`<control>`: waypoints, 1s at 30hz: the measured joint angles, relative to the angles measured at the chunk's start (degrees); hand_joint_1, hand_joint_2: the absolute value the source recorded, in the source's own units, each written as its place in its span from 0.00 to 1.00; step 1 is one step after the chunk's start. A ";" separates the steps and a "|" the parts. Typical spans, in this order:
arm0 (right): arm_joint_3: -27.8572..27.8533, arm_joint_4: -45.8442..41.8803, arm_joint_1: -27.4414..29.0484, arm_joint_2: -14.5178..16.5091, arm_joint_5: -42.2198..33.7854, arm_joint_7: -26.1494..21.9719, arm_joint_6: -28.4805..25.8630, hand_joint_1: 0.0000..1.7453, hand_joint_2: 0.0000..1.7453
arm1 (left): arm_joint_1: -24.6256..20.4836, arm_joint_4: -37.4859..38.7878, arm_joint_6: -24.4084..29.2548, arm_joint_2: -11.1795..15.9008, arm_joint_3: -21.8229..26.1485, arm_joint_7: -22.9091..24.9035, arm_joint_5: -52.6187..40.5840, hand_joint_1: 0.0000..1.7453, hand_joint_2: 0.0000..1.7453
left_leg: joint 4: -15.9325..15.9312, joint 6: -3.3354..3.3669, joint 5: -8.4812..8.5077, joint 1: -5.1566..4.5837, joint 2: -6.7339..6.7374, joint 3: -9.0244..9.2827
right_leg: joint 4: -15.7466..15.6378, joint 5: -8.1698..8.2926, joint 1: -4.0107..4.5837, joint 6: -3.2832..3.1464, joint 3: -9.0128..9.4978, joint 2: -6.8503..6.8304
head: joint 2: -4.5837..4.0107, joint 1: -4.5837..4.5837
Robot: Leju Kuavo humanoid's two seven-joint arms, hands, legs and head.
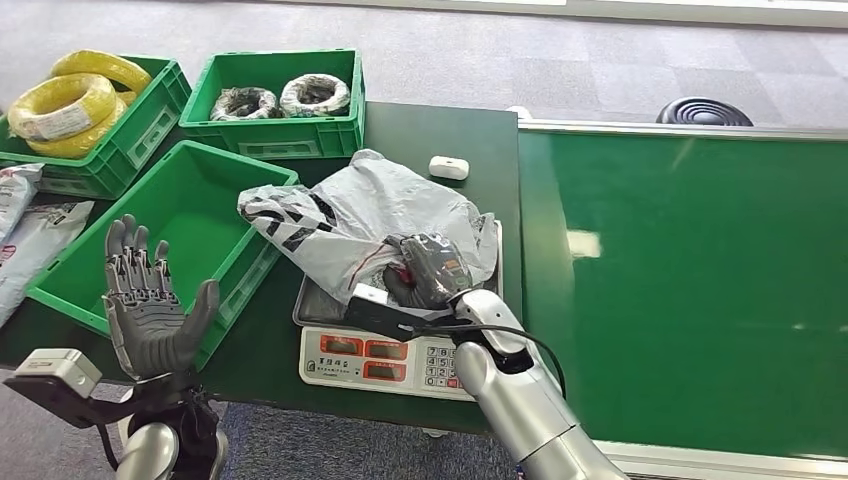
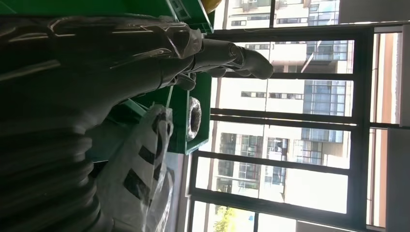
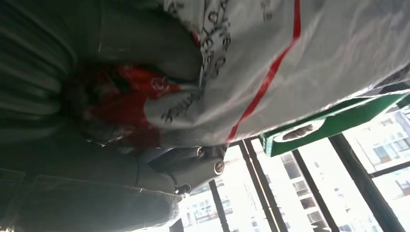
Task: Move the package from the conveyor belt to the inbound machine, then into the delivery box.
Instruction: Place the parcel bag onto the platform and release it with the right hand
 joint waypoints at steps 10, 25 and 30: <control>-7.50 -18.50 4.66 0.59 -3.26 -5.22 -21.73 0.00 0.00 | -0.91 0.41 0.12 -0.75 -0.09 0.15 -0.42 0.00 1.00 | 0.02 0.01 -0.02 -0.01 0.02 -0.05 | -0.01 -0.01 -0.01 0.00 -0.08 -0.04 | 0.00 0.00; -14.98 -42.95 14.72 2.50 -15.51 -23.44 -33.48 0.00 0.00 | -0.97 2.93 -1.02 -0.57 -0.63 -0.43 0.04 0.00 1.00 | 0.01 0.00 -0.02 -0.01 -0.02 -0.05 | -0.01 -0.01 -0.01 0.00 -0.06 -0.06 | 0.00 0.00; -17.71 -50.34 17.89 3.76 -18.67 -24.62 -33.48 0.00 0.00 | -0.97 2.97 -1.02 -0.33 -0.66 -1.00 -0.05 0.00 1.00 | 0.00 0.01 -0.02 -0.01 -0.01 -0.06 | -0.02 -0.01 -0.01 0.00 -0.06 -0.06 | 0.00 0.00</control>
